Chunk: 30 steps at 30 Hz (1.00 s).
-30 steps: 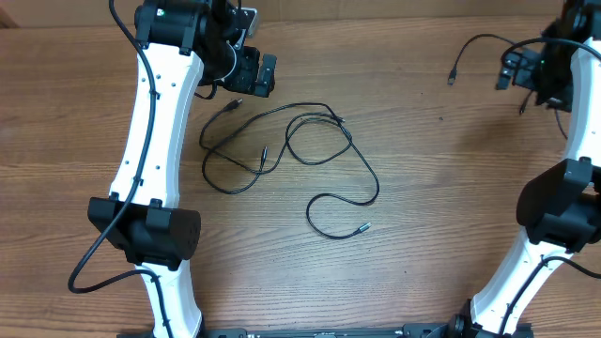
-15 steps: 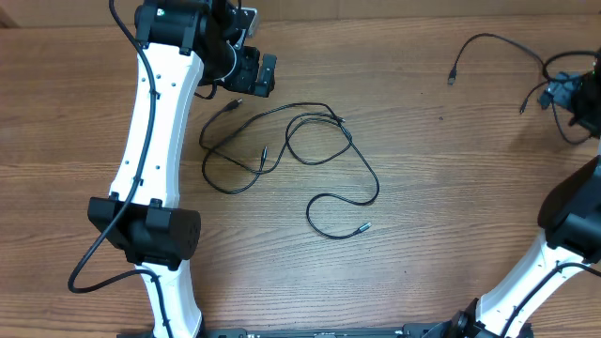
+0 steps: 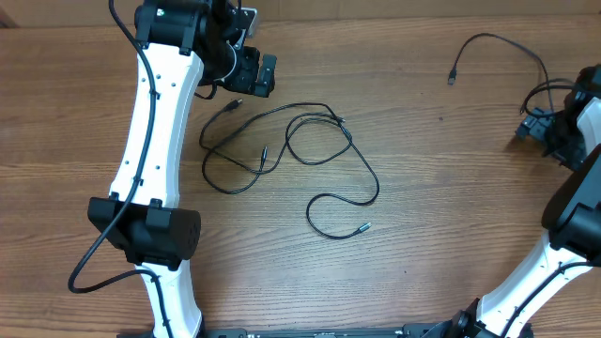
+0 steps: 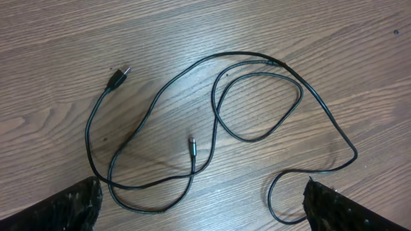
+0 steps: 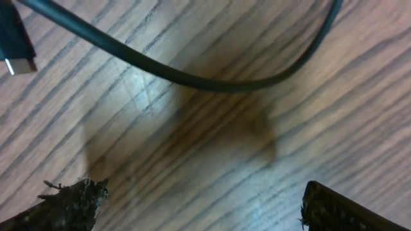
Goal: Untangle cables
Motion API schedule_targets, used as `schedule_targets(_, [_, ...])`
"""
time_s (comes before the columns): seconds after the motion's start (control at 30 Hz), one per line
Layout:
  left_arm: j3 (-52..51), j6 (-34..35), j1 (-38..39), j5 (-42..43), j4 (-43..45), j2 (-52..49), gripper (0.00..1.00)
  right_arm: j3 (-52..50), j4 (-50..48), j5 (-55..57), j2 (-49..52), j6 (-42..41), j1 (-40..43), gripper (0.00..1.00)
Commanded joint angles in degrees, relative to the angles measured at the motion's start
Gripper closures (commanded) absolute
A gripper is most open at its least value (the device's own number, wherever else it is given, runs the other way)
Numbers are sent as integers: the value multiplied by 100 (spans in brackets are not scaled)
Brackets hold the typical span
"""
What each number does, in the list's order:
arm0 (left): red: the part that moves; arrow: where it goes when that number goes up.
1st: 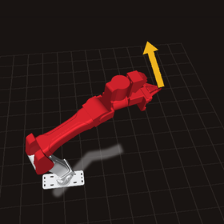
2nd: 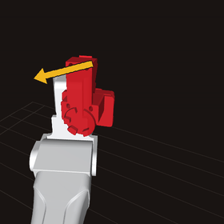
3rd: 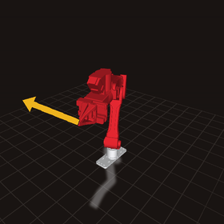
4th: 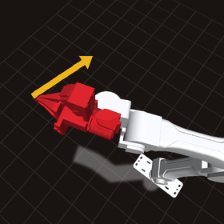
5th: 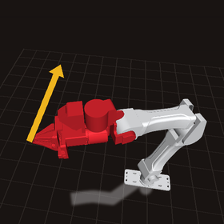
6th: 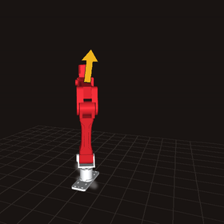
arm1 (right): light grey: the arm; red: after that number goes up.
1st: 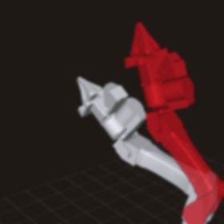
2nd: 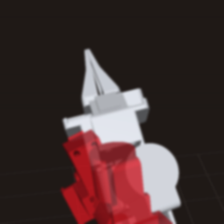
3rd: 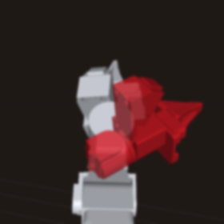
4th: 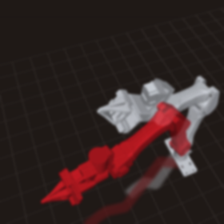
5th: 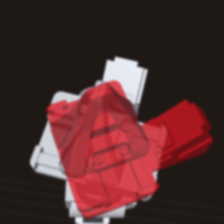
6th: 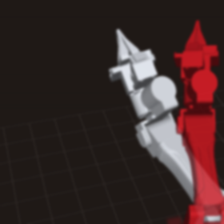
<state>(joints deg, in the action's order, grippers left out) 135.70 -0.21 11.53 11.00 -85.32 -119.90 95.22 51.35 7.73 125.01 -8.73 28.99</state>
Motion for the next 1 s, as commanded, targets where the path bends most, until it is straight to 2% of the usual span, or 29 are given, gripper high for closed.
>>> schedule_targets(0.0, [94, -94, 11, 81, 11, 114, 0, -37, -192, -31, 199, 26, 33, 0])
schedule_targets(0.33, [94, -94, 11, 83, 9, 114, 0, -37, -1097, -138, 1016, 177, 33, 0])
schedule_targets(0.7, [94, -94, 11, 83, 9, 114, 0, -37, -2758, -131, 1180, 177, 46, 0])
schedule_targets(0.97, [94, -94, 11, 83, 9, 114, 0, -35, -3331, 79, 1211, 175, 323, 0])
